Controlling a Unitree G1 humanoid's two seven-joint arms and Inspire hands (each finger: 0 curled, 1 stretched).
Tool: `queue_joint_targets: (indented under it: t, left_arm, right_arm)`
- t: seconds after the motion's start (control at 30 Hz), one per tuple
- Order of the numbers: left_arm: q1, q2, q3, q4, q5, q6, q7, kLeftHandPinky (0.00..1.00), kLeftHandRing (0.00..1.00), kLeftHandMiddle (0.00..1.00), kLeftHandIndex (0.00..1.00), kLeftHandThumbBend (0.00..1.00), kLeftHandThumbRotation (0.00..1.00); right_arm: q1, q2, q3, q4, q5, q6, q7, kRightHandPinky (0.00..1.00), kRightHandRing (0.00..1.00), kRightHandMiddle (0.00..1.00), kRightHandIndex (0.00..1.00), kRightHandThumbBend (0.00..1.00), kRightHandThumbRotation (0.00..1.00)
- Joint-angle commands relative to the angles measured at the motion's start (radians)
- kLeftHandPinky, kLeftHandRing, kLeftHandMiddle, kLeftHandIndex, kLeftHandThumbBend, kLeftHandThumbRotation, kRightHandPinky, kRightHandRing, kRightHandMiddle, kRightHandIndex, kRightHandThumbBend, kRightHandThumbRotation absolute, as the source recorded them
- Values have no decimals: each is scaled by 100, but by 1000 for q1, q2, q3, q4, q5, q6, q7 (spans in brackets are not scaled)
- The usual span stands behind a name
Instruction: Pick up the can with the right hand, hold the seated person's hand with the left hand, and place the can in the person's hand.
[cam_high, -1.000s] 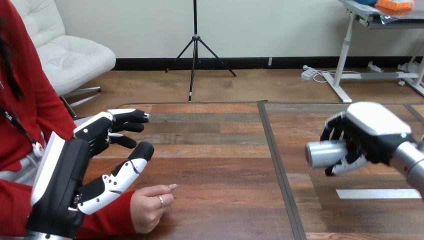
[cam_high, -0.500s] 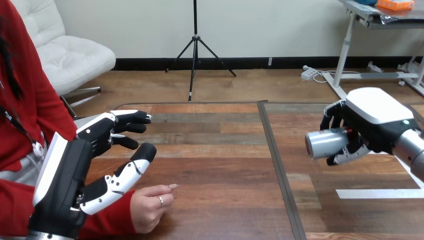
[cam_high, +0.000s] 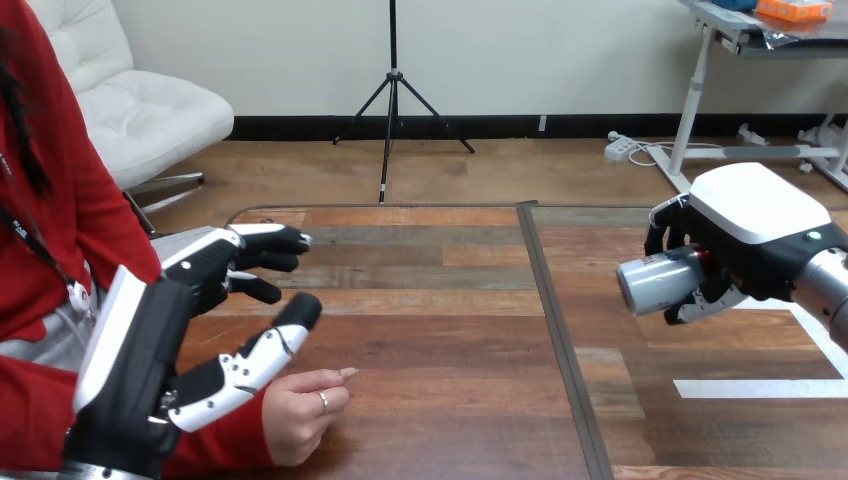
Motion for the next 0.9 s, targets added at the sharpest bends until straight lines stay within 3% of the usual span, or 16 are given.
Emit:
queue_joint_targets:
  t: [0.0, 0.43, 0.6, 0.87]
  left_arm:
    - [-46, 28, -9, 1, 45, 8, 6, 58, 70, 73, 69, 56, 43]
    - [-56, 57, -14, -46, 122, 51, -11, 58, 71, 75, 71, 59, 41]
    - [-62, 65, -20, -61, 120, 79, -23, 59, 71, 75, 72, 61, 41]
    - [-69, 71, -26, -75, 116, 105, -36, 61, 72, 75, 72, 62, 40]
  right_arm:
    - [-100, -36, -12, -47, -32, 3, -64, 41, 46, 51, 48, 64, 0]
    - [-127, -40, 23, -30, -159, -12, -182, 39, 45, 51, 48, 68, 0]
    - [-143, -40, 51, -17, -226, -5, -249, 39, 46, 51, 48, 71, 0]
    - [-176, -38, 96, 9, -305, -2, -313, 40, 48, 52, 47, 71, 0]
